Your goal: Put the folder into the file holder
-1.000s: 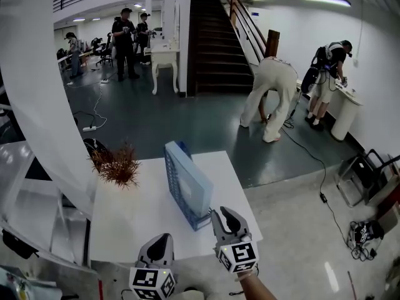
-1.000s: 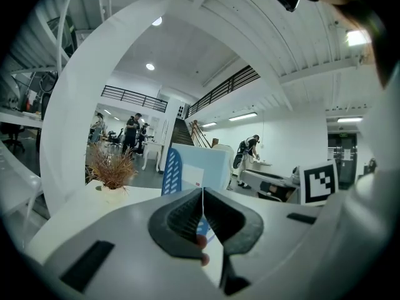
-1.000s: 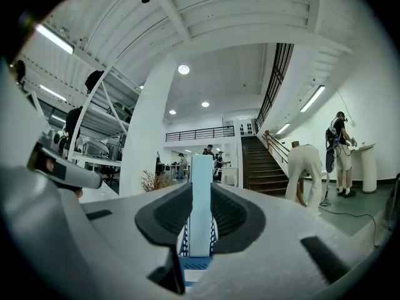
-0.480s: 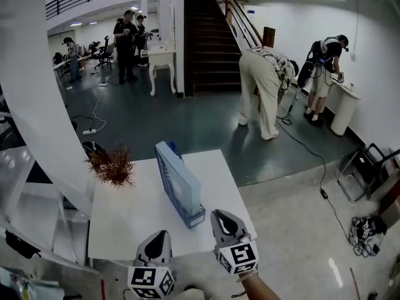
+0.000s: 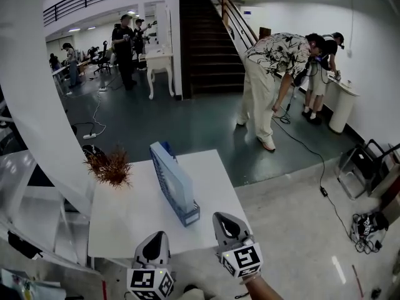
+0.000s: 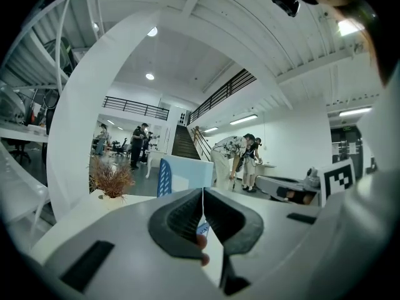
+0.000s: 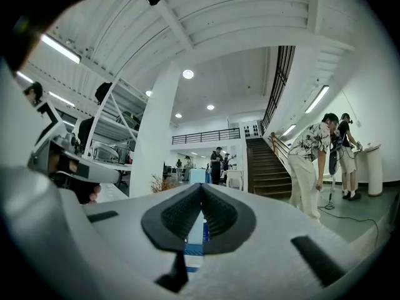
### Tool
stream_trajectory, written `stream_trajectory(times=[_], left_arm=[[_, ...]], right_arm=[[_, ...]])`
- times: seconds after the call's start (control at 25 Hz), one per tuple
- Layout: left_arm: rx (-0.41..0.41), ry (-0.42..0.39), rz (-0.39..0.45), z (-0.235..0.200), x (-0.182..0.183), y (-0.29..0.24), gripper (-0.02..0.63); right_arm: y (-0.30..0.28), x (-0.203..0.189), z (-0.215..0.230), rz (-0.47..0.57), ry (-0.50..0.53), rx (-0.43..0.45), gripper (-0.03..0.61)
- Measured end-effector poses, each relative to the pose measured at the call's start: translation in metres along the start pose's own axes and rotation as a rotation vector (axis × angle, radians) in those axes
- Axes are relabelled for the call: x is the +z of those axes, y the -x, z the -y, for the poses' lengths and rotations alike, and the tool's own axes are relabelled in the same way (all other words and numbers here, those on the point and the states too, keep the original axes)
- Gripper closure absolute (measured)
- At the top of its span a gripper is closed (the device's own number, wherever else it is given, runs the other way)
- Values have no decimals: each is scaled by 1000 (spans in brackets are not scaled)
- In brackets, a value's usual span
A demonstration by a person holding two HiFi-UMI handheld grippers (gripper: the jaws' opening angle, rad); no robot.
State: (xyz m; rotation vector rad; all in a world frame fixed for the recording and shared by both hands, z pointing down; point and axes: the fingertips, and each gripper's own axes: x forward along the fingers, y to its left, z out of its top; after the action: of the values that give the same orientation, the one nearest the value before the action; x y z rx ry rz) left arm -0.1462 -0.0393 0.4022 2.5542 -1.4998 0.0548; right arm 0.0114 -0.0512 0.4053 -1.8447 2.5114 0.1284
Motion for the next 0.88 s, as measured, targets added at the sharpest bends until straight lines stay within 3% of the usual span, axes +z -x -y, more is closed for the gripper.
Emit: stream_trajectory(times=[0.88], left_arm=[[37,-22,46,75,8,42,606]], right_arm=[[86,34,17,42,24,48,577]])
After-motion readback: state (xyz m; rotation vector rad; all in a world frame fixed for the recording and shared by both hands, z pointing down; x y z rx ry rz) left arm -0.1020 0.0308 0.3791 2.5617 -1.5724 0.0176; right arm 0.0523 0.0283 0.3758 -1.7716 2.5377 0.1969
